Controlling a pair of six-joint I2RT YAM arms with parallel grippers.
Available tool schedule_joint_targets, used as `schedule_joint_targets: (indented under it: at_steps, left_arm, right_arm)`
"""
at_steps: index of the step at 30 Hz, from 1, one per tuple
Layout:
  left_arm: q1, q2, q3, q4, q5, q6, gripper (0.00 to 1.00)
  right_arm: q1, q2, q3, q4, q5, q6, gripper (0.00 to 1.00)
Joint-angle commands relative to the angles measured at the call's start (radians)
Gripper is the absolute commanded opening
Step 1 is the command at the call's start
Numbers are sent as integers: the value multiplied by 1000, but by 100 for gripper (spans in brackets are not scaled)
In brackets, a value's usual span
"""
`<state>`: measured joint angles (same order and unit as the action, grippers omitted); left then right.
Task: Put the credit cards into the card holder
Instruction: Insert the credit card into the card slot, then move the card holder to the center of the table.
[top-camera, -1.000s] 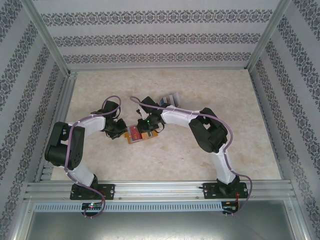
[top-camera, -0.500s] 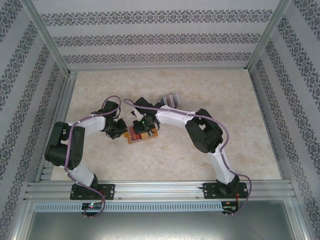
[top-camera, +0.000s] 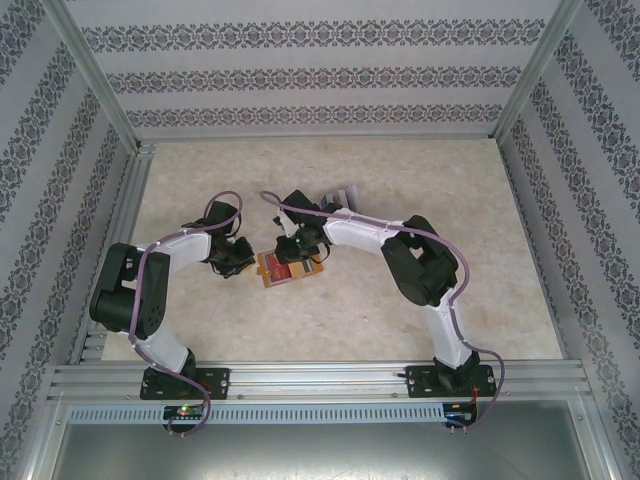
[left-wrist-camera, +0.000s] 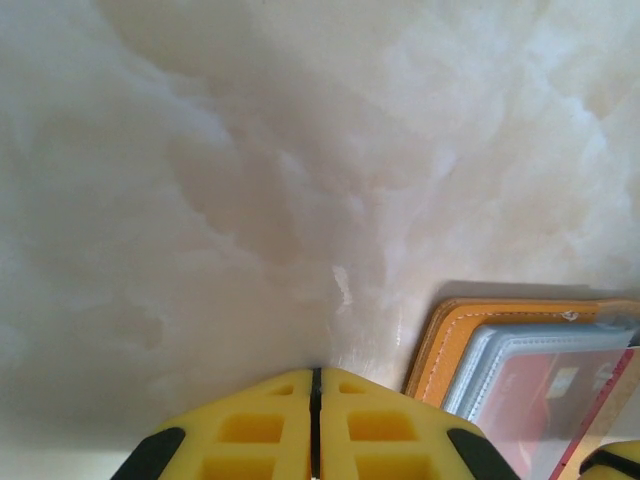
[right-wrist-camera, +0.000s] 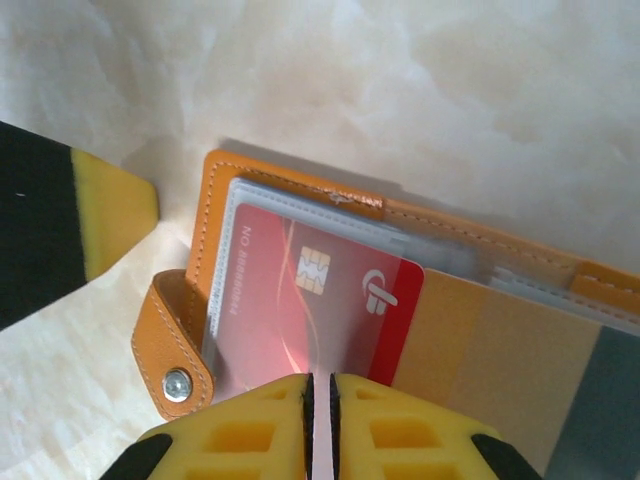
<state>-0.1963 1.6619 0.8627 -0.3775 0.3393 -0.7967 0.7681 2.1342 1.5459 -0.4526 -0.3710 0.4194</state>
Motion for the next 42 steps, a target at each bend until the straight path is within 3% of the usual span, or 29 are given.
schedule_joint_targets:
  at_steps: [1,21,28,34,42]
  left_arm:
    - [-48,70,-7,109,80,5,9]
    - [-48,73,-6,113,80,7,9]
    - [-49,61,10,113,97,7,9]
    - [-56,0,2,173,157,19,31]
    - [-154,-66,43,100,109,165,38]
  right_arm:
    - [-1,-46,-10,5,9,6,16]
    - [-22,-31,-40,-76,151,-16,16]
    - [-27,-44,-53,-56,137,1,17]
    - [-33,-39,-70,-36,127,30,17]
    - [-56,-69,-136,68,42,95,17]
